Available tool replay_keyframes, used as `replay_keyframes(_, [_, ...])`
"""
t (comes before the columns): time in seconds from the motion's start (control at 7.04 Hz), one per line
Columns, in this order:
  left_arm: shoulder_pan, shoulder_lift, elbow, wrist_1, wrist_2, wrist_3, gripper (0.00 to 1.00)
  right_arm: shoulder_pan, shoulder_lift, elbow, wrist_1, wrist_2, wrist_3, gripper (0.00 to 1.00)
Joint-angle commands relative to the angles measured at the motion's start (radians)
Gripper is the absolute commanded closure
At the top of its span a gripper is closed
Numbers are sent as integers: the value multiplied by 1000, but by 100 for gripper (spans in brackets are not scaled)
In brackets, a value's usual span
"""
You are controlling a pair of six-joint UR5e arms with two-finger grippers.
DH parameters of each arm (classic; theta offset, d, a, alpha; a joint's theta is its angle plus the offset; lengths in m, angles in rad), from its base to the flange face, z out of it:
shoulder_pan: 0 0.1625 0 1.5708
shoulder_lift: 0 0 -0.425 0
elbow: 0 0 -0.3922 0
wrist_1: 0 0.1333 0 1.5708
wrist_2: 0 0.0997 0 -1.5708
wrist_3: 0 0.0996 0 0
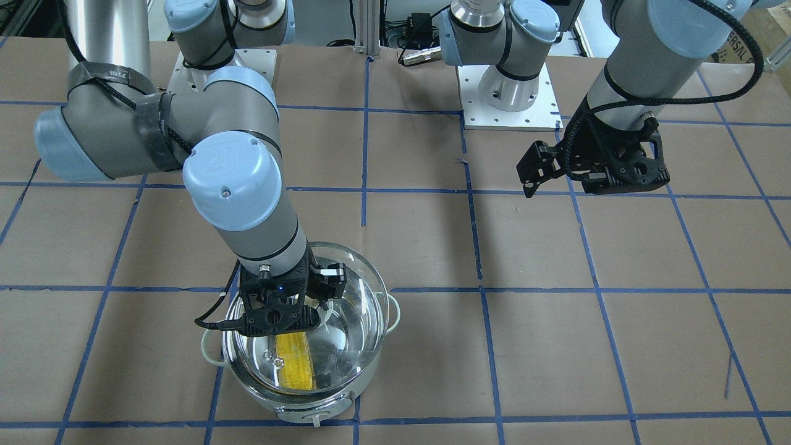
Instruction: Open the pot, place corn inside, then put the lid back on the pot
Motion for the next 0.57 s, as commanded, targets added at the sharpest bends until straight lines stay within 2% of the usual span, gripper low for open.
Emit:
replay_keyframes(0.0, [0, -9, 1, 3, -6, 0, 0, -8, -6, -7, -2, -1, -4, 89])
replay_keyframes(0.43, [0, -6, 1, 11, -6, 0, 0, -17, 3, -25, -2, -1, -25, 89])
